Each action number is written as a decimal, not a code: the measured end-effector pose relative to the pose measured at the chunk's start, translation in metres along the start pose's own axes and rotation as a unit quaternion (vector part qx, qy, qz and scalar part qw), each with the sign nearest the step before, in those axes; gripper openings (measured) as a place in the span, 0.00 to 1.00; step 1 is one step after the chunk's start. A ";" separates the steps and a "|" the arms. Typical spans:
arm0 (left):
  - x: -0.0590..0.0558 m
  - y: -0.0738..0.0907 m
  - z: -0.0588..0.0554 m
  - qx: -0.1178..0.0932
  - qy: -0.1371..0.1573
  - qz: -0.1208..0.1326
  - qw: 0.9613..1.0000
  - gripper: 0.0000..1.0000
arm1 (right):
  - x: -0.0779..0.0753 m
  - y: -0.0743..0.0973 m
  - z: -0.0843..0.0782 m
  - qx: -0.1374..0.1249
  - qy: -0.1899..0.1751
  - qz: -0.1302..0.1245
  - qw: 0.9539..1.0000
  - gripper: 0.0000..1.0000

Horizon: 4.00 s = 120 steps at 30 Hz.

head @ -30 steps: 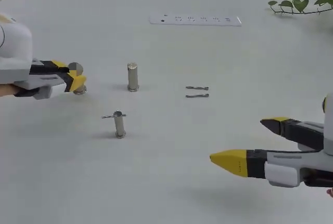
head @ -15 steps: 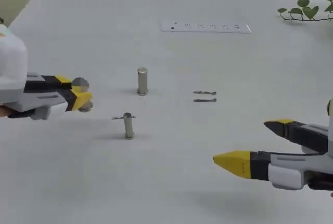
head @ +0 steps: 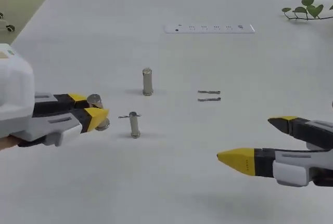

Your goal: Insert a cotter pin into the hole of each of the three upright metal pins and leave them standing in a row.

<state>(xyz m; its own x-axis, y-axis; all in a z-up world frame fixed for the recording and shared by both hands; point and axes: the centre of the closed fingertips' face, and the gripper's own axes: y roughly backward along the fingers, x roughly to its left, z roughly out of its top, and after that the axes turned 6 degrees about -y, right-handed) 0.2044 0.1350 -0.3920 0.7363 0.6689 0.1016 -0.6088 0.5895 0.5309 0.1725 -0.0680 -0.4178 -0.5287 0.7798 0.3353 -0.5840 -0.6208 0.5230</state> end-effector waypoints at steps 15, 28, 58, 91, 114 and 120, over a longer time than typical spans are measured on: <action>-0.048 -0.029 0.006 0.000 0.010 -0.029 1.000 0.09 | 0.000 0.007 -0.002 -0.008 0.001 0.004 1.000 0.94; -0.079 -0.054 0.005 0.010 0.002 -0.043 0.999 0.09 | -0.003 0.010 -0.006 -0.011 -0.005 0.003 1.000 0.94; -0.113 -0.091 -0.003 0.041 0.002 -0.065 0.997 0.09 | -0.008 0.013 -0.012 -0.006 -0.010 -0.007 1.000 0.93; -0.122 -0.091 -0.009 0.045 0.027 -0.056 0.997 0.10 | -0.005 0.011 -0.013 -0.004 -0.009 0.001 1.000 0.93; -0.109 -0.038 0.020 -0.026 -0.021 -0.128 0.991 0.48 | -0.001 0.010 -0.013 0.003 0.000 0.003 1.000 0.92; -0.100 -0.020 0.017 -0.029 -0.029 -0.135 0.990 0.73 | -0.001 0.008 -0.018 0.013 0.002 0.005 1.000 0.92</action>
<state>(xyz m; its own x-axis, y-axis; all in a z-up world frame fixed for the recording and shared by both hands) 0.1478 0.0482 -0.3981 0.8895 0.4567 0.0124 -0.4020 0.7696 0.4961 0.1574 -0.0750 -0.4280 -0.5365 0.7736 0.3372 -0.5627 -0.6257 0.5403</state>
